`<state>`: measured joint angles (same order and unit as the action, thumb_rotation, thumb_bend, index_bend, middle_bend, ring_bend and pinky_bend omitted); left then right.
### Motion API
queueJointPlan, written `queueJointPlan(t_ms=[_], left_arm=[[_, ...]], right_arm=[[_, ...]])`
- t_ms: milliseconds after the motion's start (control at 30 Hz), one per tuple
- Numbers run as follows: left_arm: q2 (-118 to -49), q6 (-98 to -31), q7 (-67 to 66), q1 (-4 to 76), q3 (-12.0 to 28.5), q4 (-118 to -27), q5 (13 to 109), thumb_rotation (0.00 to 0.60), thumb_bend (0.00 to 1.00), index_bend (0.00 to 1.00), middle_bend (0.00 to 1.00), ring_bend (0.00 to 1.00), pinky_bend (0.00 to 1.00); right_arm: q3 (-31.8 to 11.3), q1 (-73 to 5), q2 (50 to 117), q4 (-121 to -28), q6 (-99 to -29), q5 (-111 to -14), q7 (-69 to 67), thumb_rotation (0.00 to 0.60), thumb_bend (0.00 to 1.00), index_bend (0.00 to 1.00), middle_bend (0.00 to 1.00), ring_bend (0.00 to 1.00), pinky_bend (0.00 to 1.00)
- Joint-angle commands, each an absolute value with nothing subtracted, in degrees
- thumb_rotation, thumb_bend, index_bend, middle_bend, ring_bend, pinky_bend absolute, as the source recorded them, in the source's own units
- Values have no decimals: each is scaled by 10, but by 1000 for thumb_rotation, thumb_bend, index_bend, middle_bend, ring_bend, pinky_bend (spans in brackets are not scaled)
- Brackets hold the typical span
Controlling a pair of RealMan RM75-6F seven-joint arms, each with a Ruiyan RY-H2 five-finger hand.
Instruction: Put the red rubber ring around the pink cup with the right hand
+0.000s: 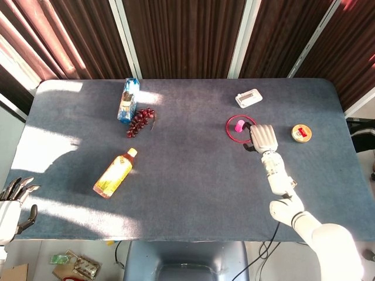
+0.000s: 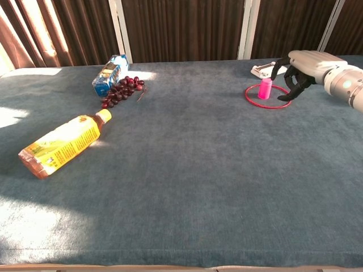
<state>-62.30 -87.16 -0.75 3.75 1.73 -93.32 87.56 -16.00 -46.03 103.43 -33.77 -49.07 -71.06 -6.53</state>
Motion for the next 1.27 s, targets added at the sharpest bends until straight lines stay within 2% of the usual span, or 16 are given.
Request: queueJointPlan(t_ms=[33,167,300,400,467,533,633,733,800,900,1267], left_arm=[[-624,-873,-10,37,18,-933,875,600,520,277,142,89,289],[-625,-871,-18,36,17,-935,872,600,522,277,145,90,289],[-626,-868,-29,37,17,-938,869,600,521,277,146,90,289],[-629,-864,-37,39,19,-938,865,600,521,277,147,90,289],[-630,-861,-42,40,19,-939,862,600,521,277,147,91,289],[-629,-858,-45,40,18,-940,861,600,523,277,147,91,290],[-631,-859,-47,41,19,-940,860,600,522,277,147,91,290],[-632,-857,-47,41,20,-940,859,600,521,277,147,91,290],[-632,-855,-47,42,20,-939,857,600,522,278,147,91,290],[-634,-850,-48,45,20,-939,855,600,522,277,147,91,290],[-635,-844,-50,48,19,-936,853,600,522,277,147,91,290]], right_arm=[[-164,-407,945,-502,-611,-727,-7,600,315,492,852,842,1000],[-136,-329,823,-726,-710,-744,121,600,313,516,827,765,1000],[-88,-250,721,-911,-782,-748,246,600,268,492,631,589,983],[-46,-195,673,-989,-827,-766,271,600,239,410,460,416,861],[-18,-162,656,-1004,-855,-793,261,600,219,346,374,329,760],[5,-137,647,-1001,-875,-818,242,600,204,272,291,247,584],[29,-110,641,-984,-888,-843,210,600,203,169,187,143,394],[39,-95,639,-967,-890,-850,189,600,200,68,94,36,279],[42,-87,638,-960,-887,-847,174,600,194,20,41,3,221],[38,-82,637,-950,-881,-845,160,600,192,0,1,0,189],[26,-76,643,-938,-861,-851,141,600,192,0,0,0,172]])
